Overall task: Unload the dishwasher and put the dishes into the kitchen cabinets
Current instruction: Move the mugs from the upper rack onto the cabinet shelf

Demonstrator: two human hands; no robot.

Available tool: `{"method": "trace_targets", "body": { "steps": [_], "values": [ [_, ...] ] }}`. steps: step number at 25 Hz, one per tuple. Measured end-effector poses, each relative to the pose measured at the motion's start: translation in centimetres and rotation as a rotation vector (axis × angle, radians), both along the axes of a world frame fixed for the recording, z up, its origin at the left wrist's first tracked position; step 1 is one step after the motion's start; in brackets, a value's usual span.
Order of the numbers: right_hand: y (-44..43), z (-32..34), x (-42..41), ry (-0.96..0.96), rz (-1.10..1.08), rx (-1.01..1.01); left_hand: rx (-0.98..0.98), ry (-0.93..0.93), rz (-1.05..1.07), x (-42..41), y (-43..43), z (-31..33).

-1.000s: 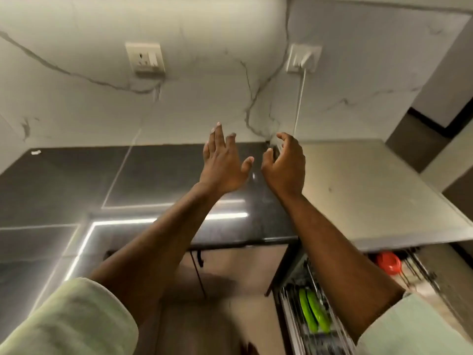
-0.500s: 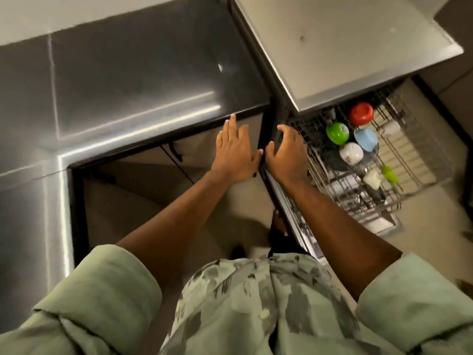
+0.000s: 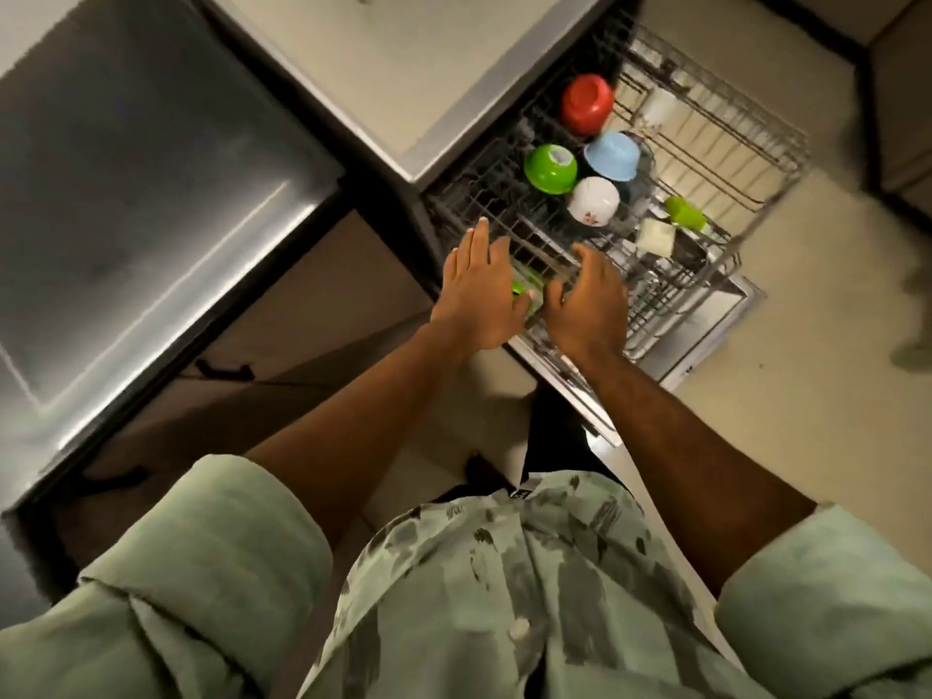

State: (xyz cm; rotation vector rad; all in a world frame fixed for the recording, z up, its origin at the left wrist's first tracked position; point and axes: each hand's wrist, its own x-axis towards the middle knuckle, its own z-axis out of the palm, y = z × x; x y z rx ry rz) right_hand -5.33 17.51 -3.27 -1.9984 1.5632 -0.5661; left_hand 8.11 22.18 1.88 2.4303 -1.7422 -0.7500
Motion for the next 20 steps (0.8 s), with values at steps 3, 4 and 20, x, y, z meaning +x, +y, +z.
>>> {"method": "trace_targets", "body": {
  "steps": [3,4,20],
  "values": [
    [-4.0,-1.3,-2.9,0.001,-0.123,0.054,0.02,0.003,-0.065,-1.7,-5.7,-1.2],
    [-5.6,-2.0,-3.7,0.003,-0.16,0.072,0.019,0.011,-0.081,-2.2,-7.7,-1.6],
    [-31.5,-14.9,-6.2,0.014,-0.343,0.234,0.124,0.006,-0.168,-2.9,-38.2,-16.3]
  ]
}}
